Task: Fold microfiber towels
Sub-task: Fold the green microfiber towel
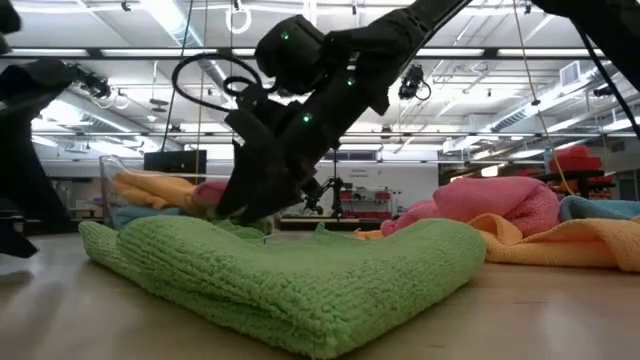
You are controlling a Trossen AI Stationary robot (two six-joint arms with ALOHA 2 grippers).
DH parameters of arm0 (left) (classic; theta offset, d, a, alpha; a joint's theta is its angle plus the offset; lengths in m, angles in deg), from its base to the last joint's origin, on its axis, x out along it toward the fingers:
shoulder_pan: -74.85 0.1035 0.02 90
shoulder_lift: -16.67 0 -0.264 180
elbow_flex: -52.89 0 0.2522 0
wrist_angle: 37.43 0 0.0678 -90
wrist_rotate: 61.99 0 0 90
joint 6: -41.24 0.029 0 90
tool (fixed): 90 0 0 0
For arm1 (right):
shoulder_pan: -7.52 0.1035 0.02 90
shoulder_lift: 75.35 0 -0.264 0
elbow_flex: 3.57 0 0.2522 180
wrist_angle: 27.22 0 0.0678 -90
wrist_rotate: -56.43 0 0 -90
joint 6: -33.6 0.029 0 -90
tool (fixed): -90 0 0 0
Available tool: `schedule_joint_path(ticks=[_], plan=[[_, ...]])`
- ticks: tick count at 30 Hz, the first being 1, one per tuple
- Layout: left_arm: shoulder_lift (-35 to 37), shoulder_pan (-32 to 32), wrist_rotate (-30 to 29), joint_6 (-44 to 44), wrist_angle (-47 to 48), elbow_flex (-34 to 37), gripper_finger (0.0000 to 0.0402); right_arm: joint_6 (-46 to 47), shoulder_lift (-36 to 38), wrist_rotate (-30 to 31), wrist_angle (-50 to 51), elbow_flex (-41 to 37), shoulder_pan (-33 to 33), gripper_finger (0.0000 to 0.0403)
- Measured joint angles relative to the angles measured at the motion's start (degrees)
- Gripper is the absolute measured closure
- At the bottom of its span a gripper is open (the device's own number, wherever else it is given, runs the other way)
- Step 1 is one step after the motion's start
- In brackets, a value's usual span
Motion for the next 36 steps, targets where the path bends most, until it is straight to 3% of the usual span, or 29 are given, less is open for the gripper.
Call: schedule_joint_path(ticks=[7, 21, 25, 34, 36], plan=[[0.02, 0.77, -0.01, 0.46, -0.15, 0.00, 0.0275, 0.41, -0.83, 6.36, -0.70, 0.04, 1.09, 0.0150], [0.22, 0.73, -0.01, 1.06, 0.24, -0.02, 0.0286, 1.72, -3.80, 6.73, -1.13, 0.20, 3.97, 0.0162], [0.22, 0.72, -0.01, 1.06, 0.64, -0.02, 0.0284, 1.59, -3.74, 6.68, -0.33, 0.20, 4.74, 0.0208], [0.34, 0.40, 0.25, -0.41, 1.59, -0.04, 0.0295, 0.73, -3.71, 5.33, 0.73, 0.20, 6.09, 0.0375], [1.43, -0.53, 0.25, -0.51, 1.76, -0.04, 0.0297, -0.06, -3.69, 4.55, 0.76, 0.20, 6.35, 0.0392]])
